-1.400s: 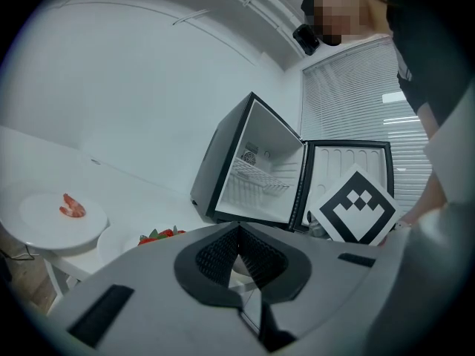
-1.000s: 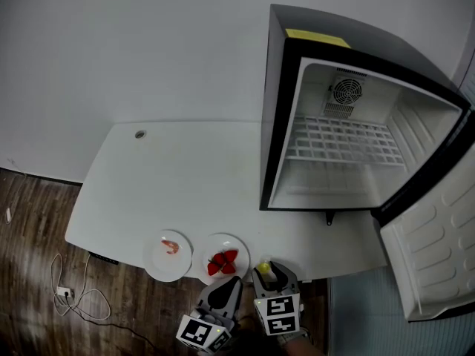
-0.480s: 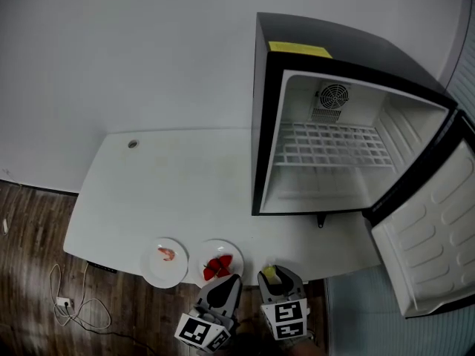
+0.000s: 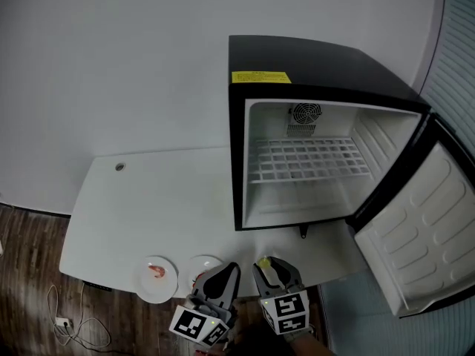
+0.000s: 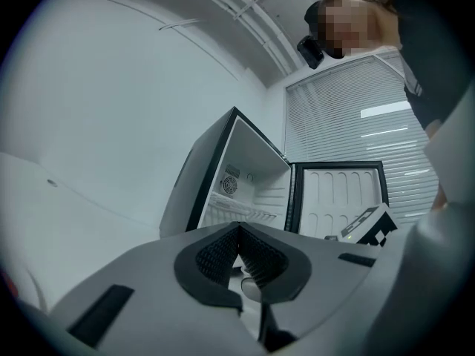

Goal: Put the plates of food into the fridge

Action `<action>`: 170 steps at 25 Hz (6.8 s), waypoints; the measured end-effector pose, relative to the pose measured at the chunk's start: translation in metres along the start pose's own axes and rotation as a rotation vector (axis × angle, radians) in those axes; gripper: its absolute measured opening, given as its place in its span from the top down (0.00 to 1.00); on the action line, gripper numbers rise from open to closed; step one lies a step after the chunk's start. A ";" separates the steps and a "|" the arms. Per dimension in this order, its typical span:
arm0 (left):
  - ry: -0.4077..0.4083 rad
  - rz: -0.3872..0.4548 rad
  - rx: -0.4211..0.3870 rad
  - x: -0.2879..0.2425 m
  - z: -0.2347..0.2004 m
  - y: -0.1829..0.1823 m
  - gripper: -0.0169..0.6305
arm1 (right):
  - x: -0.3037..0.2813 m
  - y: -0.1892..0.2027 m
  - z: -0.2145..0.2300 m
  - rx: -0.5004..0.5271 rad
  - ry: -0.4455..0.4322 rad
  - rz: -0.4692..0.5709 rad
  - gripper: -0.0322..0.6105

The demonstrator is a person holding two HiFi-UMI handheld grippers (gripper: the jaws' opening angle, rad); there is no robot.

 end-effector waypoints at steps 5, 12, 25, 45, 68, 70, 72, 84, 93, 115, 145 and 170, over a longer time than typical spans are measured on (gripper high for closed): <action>-0.011 0.011 -0.064 -0.028 -0.027 -0.017 0.96 | -0.025 -0.013 0.011 -0.010 0.007 0.019 0.71; -0.084 0.027 -0.092 -0.051 -0.076 -0.025 0.96 | -0.064 -0.027 0.021 -0.030 0.002 0.032 0.71; -0.161 -0.002 -0.082 -0.068 -0.131 -0.007 0.96 | -0.129 -0.037 0.029 -0.049 0.085 -0.036 0.71; -0.184 -0.007 -0.051 -0.072 -0.146 0.007 0.96 | -0.151 -0.033 0.025 -0.039 0.145 -0.045 0.71; -0.159 0.042 -0.038 -0.076 -0.144 -0.009 0.96 | -0.128 -0.015 0.042 -0.083 0.117 -0.043 0.71; -0.158 0.048 -0.046 -0.077 -0.144 -0.015 0.96 | -0.123 -0.019 0.046 -0.107 0.101 -0.027 0.71; -0.155 0.054 -0.050 -0.077 -0.143 -0.020 0.96 | -0.118 -0.023 0.049 -0.109 0.094 -0.020 0.71; -0.133 0.097 -0.102 -0.060 -0.116 -0.056 0.96 | -0.072 -0.040 0.034 -0.108 0.000 0.009 0.71; -0.166 0.095 -0.130 0.002 -0.088 -0.072 0.96 | -0.015 -0.025 -0.020 -0.094 -0.145 -0.019 0.71; -0.309 0.035 -0.111 0.133 -0.045 -0.024 0.96 | 0.082 0.073 -0.129 -0.297 -0.330 -0.298 0.71; -0.371 -0.012 -0.068 0.164 -0.053 0.030 0.96 | 0.026 0.098 -0.169 -1.260 -0.384 -0.474 0.78; -0.338 -0.024 -0.049 0.148 -0.061 0.031 0.96 | 0.035 0.100 -0.152 -1.295 -0.398 -0.456 0.92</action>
Point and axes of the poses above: the fingertips, and each gripper's own axes: x backward along the fingers, z to its right, y out of its underside, the point moved 3 cm from there along x, backward along the fingers, and after that the axes turned 15 degrees about y, right-handed, at the moved point
